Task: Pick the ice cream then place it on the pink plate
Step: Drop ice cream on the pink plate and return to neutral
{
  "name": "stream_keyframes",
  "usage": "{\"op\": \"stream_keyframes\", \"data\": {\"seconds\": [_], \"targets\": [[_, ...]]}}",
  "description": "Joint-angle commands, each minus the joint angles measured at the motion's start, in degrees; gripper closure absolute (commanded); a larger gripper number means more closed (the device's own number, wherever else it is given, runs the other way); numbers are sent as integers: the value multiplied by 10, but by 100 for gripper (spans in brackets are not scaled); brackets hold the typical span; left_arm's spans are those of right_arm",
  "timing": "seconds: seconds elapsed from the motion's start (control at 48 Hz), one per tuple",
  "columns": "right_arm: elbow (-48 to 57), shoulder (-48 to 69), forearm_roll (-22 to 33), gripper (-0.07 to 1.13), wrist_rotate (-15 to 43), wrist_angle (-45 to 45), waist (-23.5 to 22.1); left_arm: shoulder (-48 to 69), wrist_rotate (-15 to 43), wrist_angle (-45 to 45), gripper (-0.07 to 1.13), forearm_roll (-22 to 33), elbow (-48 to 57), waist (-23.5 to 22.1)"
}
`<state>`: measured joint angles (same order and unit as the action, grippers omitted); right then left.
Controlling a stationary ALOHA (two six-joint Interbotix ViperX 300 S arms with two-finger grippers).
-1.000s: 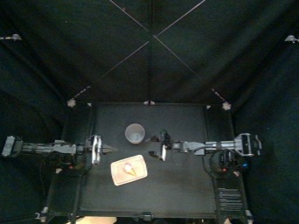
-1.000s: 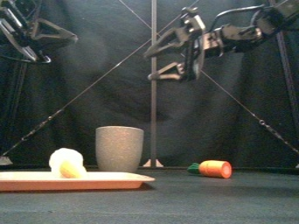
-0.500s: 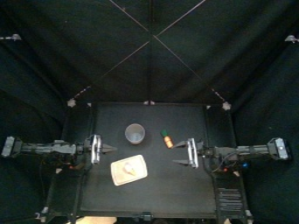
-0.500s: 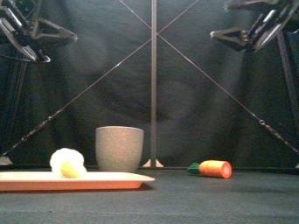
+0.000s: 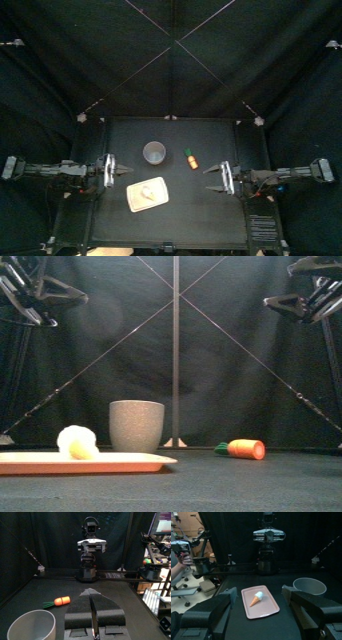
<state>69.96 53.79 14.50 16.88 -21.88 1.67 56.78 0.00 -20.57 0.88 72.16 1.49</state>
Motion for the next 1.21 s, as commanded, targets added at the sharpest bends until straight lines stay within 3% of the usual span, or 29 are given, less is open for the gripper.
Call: {"op": "stream_keyframes", "data": {"seconds": [0.021,1.208], "targets": [[-4,5,4,1,3,-4,2,3,0,-9,106,1,-9,0],[24,54,2,1,4,-5,4,4,-1,-9,106,1,-7,1]]}}
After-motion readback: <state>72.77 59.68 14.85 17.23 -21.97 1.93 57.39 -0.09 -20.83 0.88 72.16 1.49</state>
